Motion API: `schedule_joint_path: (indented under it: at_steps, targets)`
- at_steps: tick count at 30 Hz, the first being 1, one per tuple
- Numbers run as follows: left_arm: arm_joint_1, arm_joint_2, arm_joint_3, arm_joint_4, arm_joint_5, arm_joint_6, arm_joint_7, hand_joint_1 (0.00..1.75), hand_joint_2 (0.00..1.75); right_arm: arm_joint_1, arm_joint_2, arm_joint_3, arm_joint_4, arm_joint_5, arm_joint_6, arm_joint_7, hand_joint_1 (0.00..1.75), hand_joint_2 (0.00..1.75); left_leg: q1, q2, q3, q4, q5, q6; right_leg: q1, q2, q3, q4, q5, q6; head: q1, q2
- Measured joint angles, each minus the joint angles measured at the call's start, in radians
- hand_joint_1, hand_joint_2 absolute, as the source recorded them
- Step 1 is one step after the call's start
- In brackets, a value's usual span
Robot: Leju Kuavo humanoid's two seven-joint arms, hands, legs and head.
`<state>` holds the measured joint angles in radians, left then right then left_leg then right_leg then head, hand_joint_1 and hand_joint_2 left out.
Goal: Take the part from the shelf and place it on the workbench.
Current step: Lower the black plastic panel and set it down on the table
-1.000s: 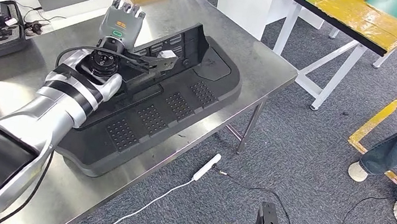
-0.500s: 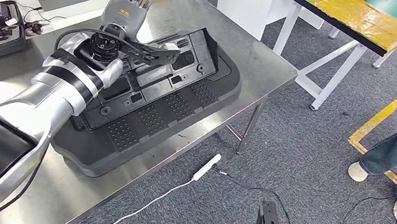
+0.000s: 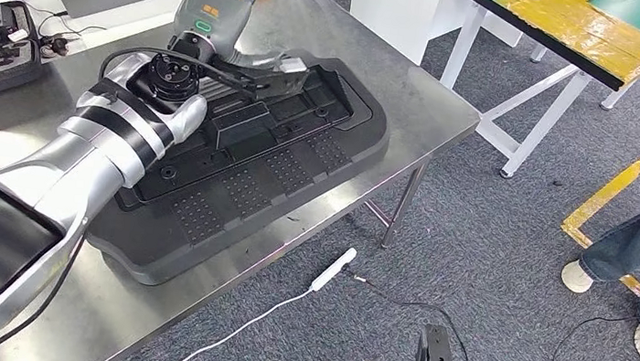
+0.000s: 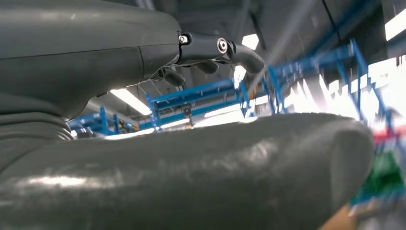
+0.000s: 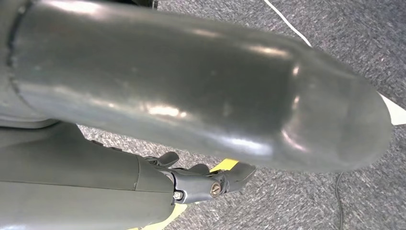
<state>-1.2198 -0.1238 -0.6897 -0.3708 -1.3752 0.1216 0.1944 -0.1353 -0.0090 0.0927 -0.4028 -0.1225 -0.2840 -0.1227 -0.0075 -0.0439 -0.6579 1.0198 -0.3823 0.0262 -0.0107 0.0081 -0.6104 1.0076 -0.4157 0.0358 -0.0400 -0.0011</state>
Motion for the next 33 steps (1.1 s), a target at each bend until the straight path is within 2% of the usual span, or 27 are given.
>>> schedule_joint_path:
  at_steps: [2, 6, 9, 13, 16, 20, 22, 24, 26, 27, 28, 29, 30, 31, 32, 33]
  targets:
    - [0.001, -0.001, 0.003, -0.002, 0.013, 0.040, -0.001, 0.00, 0.00, 0.000, 0.000, -0.002, 0.000, 0.000, 0.000, 0.000, 0.00, 0.00, 0.000, 0.000, 0.000, 0.000, 0.000, 0.000, 0.000, 0.000, 0.000, 0.000, 0.000, 0.000, 0.000, 0.000]
    - [0.001, -0.001, 0.004, -0.002, 0.016, 0.047, -0.002, 0.00, 0.00, 0.000, 0.000, -0.003, 0.000, 0.000, -0.001, 0.000, 0.00, 0.00, 0.000, 0.000, 0.000, 0.000, 0.000, 0.000, 0.000, 0.000, 0.000, 0.000, 0.000, 0.000, 0.000, 0.000]
    - [0.004, -0.002, 0.009, -0.007, 0.045, 0.090, -0.022, 0.00, 0.00, 0.001, 0.000, -0.003, 0.000, 0.003, -0.001, -0.002, 0.00, 0.00, 0.000, 0.000, 0.000, 0.000, 0.000, 0.000, 0.000, 0.000, 0.000, 0.000, 0.000, 0.000, 0.000, 0.000]
    - [0.026, -0.005, 0.066, -0.040, 0.221, 0.275, -0.172, 0.00, 0.00, 0.005, 0.000, -0.006, 0.002, 0.009, 0.003, -0.032, 0.00, 0.00, 0.000, 0.000, 0.000, 0.000, 0.000, 0.000, 0.000, 0.000, 0.000, 0.000, 0.000, 0.000, 0.000, 0.000]
    - [0.042, -0.003, 0.101, -0.066, 0.309, 0.335, -0.246, 0.00, 0.00, 0.005, 0.000, -0.006, 0.002, 0.027, -0.006, -0.035, 0.00, 0.00, 0.000, 0.000, 0.000, 0.000, 0.000, 0.000, 0.000, 0.000, 0.000, 0.000, 0.000, 0.000, 0.000, 0.000]
    - [0.062, 0.010, 0.145, -0.097, 0.429, 0.395, -0.339, 0.00, 0.00, 0.004, 0.003, -0.001, 0.004, 0.054, -0.025, -0.038, 0.00, 0.00, -0.005, 0.000, -0.004, 0.007, -0.005, 0.014, -0.005, 0.000, 0.001, -0.003, 0.002, 0.005, 0.000, 0.000]
    - [0.066, 0.017, 0.163, -0.109, 0.476, 0.419, -0.374, 0.00, 0.00, 0.002, 0.003, 0.003, 0.004, 0.064, -0.032, -0.039, 0.00, 0.00, -0.002, 0.000, 0.003, -0.005, 0.000, 0.020, -0.003, -0.001, 0.000, -0.001, 0.001, 0.007, -0.001, 0.000]
    - [0.069, 0.021, 0.178, -0.118, 0.514, 0.431, -0.402, 0.00, 0.00, -0.002, 0.002, 0.008, 0.004, 0.071, -0.037, -0.040, 0.00, 0.00, 0.008, -0.002, 0.015, -0.024, 0.009, 0.027, 0.000, -0.003, -0.023, 0.042, -0.023, 0.007, 0.001, 0.000]
    - [0.079, 0.022, 0.191, -0.130, 0.565, 0.435, -0.433, 0.00, 0.00, -0.005, 0.003, 0.013, 0.005, 0.074, -0.040, -0.039, 0.00, 0.00, 0.015, -0.008, 0.019, -0.031, 0.014, 0.030, -0.003, -0.005, -0.080, 0.161, -0.076, 0.005, 0.005, 0.000]
    - [0.089, 0.022, 0.197, -0.139, 0.597, 0.438, -0.451, 0.00, 0.00, -0.007, 0.004, 0.015, 0.005, 0.074, -0.040, -0.038, 0.00, 0.00, 0.016, -0.013, 0.018, -0.031, 0.015, 0.030, -0.007, -0.005, -0.110, 0.225, -0.099, 0.008, 0.006, 0.000]
    - [0.102, 0.022, 0.203, -0.151, 0.629, 0.445, -0.469, 0.00, 0.00, -0.008, 0.004, 0.016, 0.006, 0.074, -0.040, -0.037, 0.00, 0.00, 0.018, -0.020, 0.018, -0.031, 0.015, 0.028, -0.013, -0.005, -0.130, 0.268, -0.110, 0.014, 0.007, 0.000]
    - [0.115, 0.023, 0.207, -0.165, 0.657, 0.456, -0.487, 0.00, 0.00, -0.009, 0.004, 0.018, 0.006, 0.074, -0.040, -0.035, 0.00, 0.00, 0.022, -0.028, 0.018, -0.030, 0.016, 0.025, -0.018, -0.005, -0.132, 0.274, -0.107, 0.024, 0.007, 0.000]
    - [0.125, 0.024, 0.211, -0.178, 0.681, 0.471, -0.506, 0.00, 0.00, -0.011, 0.004, 0.020, 0.007, 0.074, -0.040, -0.034, 0.00, 0.00, 0.026, -0.038, 0.017, -0.028, 0.016, 0.020, -0.025, -0.003, -0.114, 0.238, -0.089, 0.037, 0.007, 0.000]
    - [0.133, 0.026, 0.214, -0.192, 0.704, 0.485, -0.524, 0.00, 0.00, -0.013, 0.004, 0.022, 0.008, 0.074, -0.040, -0.034, 0.00, 0.00, 0.032, -0.048, 0.014, -0.024, 0.015, 0.012, -0.033, 0.005, -0.080, 0.172, -0.062, 0.053, 0.007, 0.000]
    - [0.137, 0.027, 0.218, -0.205, 0.730, 0.496, -0.544, 0.00, 0.00, -0.015, 0.006, 0.025, 0.009, 0.073, -0.039, -0.034, 0.00, 0.00, 0.036, -0.058, 0.009, -0.019, 0.013, 0.002, -0.041, 0.023, -0.044, 0.102, -0.041, 0.065, 0.008, 0.000]
    - [0.139, 0.028, 0.223, -0.218, 0.759, 0.503, -0.562, 0.00, 0.00, -0.017, 0.009, 0.027, 0.010, 0.072, -0.039, -0.034, 0.00, 0.00, 0.038, -0.068, 0.002, -0.012, 0.012, -0.008, -0.046, 0.038, -0.014, 0.047, -0.025, 0.068, 0.011, 0.000]
